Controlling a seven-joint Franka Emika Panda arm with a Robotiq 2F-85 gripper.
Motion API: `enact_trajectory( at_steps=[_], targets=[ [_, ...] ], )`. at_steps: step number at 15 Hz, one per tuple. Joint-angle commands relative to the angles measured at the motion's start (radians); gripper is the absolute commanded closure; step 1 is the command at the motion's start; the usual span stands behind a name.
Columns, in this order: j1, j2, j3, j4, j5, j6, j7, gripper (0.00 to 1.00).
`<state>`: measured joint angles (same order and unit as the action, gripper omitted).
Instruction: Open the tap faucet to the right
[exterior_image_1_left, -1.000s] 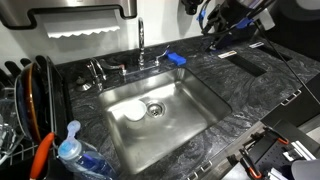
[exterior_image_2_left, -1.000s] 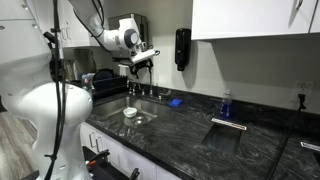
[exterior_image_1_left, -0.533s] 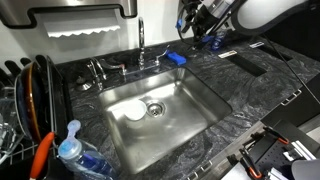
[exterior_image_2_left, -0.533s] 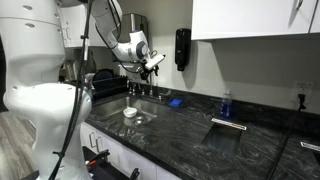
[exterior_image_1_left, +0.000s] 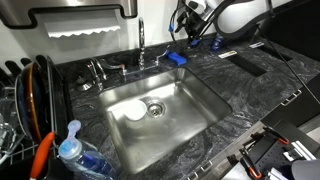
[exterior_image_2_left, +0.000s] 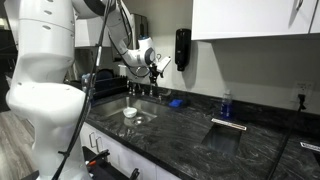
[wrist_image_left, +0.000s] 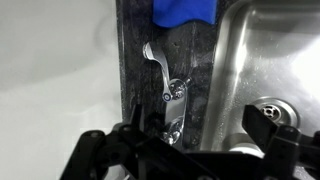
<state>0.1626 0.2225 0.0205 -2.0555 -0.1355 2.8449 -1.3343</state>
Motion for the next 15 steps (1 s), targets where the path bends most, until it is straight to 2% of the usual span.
enact_trajectory(
  at_steps=[1, 3, 4, 10, 15],
  targets=[
    [-0.032, 0.077, 0.004, 0.062, 0.007, 0.041, -0.081, 0.0],
    [-0.05, 0.107, 0.014, 0.083, 0.018, 0.056, -0.108, 0.0],
    [-0.067, 0.065, 0.039, 0.048, -0.036, 0.021, -0.025, 0.0],
    [-0.073, 0.096, 0.04, 0.076, -0.038, 0.029, -0.037, 0.0],
    [-0.038, 0.104, 0.055, 0.131, -0.089, -0.085, 0.089, 0.0]
  ],
)
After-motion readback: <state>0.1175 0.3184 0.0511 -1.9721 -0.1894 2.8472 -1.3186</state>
